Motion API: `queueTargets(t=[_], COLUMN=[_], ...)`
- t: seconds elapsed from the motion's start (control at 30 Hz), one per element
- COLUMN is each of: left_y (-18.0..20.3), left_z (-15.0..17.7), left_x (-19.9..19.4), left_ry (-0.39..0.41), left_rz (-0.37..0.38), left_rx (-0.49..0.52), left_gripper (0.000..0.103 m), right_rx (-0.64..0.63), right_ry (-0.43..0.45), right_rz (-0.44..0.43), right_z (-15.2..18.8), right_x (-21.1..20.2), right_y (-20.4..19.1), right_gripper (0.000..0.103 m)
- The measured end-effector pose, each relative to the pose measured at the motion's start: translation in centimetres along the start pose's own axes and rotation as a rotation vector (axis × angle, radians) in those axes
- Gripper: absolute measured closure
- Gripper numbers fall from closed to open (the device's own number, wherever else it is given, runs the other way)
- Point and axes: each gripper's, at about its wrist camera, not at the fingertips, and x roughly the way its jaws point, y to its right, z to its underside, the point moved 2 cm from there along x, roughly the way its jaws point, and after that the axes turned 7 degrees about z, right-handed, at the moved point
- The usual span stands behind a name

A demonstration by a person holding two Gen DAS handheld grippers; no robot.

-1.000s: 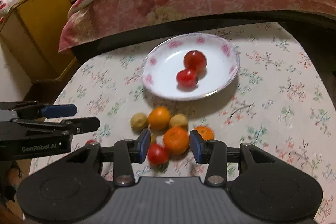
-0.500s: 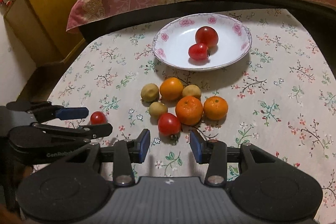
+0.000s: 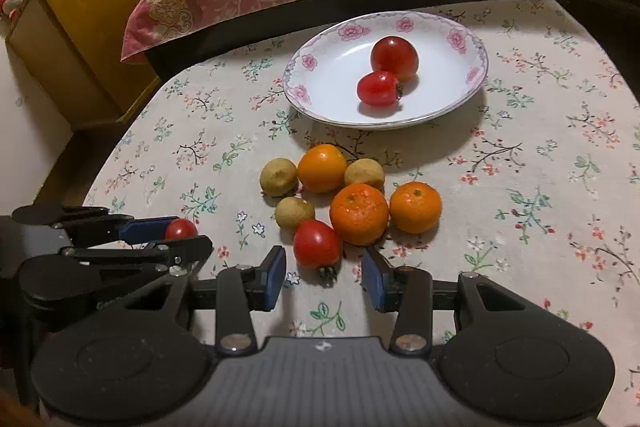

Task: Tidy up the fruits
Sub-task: 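Grasp a red tomato with the right gripper while the left gripper grasps a small red tomato, then lift both held tomatoes and carry them toward the white plate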

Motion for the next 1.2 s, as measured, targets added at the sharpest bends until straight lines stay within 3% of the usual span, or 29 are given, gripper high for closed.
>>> queueTargets(t=[0.33,0.57,0.7,0.97,1.2], left_y=[1.0,1.4,1.3,1.5,1.6], left_z=[0.3,0.6,0.6,0.5,0.3], left_x=[0.5,0.5,0.5,0.6,0.7], left_ry=[-0.011,0.003,0.004,0.006,0.007], left_rz=[0.031,0.009,0.003,0.022,0.023], left_rx=[0.042,0.084,0.077,0.083,0.093], left_gripper=[0.065,0.059,0.055,0.067,0.067], right_rx=[-0.021,-0.071,-0.103,-0.113,-0.134], right_ry=[0.032,0.045,0.042,0.035,0.03], right_rz=[0.0,0.024,0.02,0.0,-0.004], right_z=[-0.3,-0.2,0.0,0.0,0.3], right_x=[1.4,1.5,1.4,0.9,0.6], right_y=[-0.5,-1.2,-1.3,-1.5,-1.5], right_gripper=[0.068,0.068,0.075,0.078,0.08])
